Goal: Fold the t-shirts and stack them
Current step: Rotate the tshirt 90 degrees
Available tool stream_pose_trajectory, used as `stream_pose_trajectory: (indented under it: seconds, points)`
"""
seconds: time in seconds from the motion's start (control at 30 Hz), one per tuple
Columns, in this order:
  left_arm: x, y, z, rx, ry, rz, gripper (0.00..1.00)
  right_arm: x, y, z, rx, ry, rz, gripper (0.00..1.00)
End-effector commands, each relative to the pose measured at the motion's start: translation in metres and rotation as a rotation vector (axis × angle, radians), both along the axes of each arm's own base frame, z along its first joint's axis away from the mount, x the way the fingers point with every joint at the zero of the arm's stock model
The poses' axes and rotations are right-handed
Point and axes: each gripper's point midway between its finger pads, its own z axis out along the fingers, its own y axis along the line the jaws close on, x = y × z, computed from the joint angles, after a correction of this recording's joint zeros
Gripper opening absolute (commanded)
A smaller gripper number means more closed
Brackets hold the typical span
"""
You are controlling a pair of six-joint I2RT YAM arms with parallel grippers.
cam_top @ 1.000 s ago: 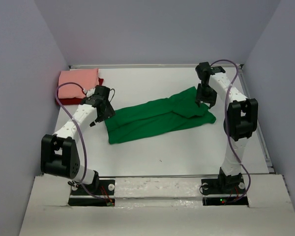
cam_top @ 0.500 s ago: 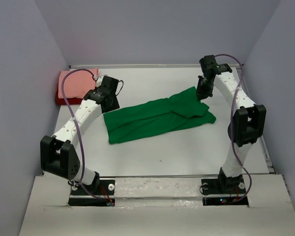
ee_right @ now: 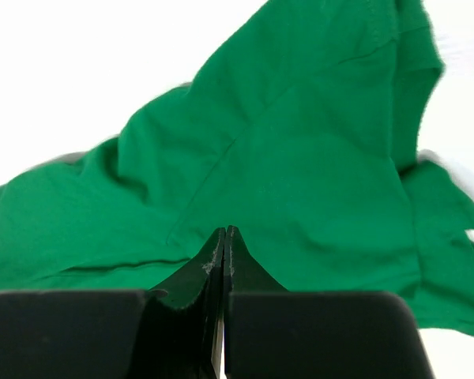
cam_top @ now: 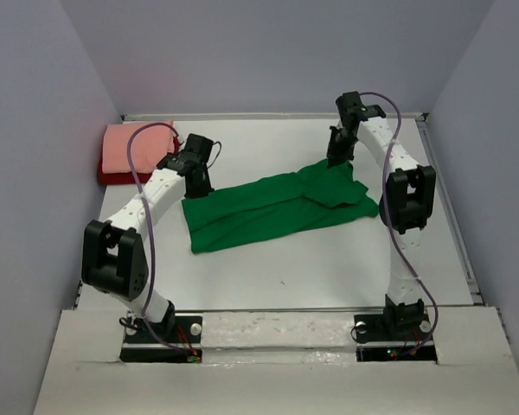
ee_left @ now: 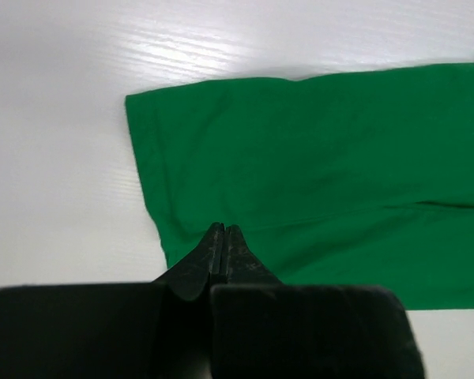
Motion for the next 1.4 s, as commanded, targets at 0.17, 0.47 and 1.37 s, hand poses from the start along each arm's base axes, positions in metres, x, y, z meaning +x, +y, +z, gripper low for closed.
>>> stream_pose_trajectory:
  seconds: [0.17,0.47,1.37]
  points:
    - [0.025,-0.039,0.002,-0.153,-0.019,-0.165,0.00,0.007,0.002,-0.011,-0.021,-0.004,0.057,0.00]
    - [0.026,-0.056,-0.015,-0.273,0.040,-0.257,0.00,-0.011,-0.030,-0.041,-0.182,0.085,-0.019,0.00]
    - [0.028,-0.029,-0.052,-0.299,0.133,-0.129,0.00,-0.027,-0.053,-0.053,-0.286,0.090,-0.064,0.00]
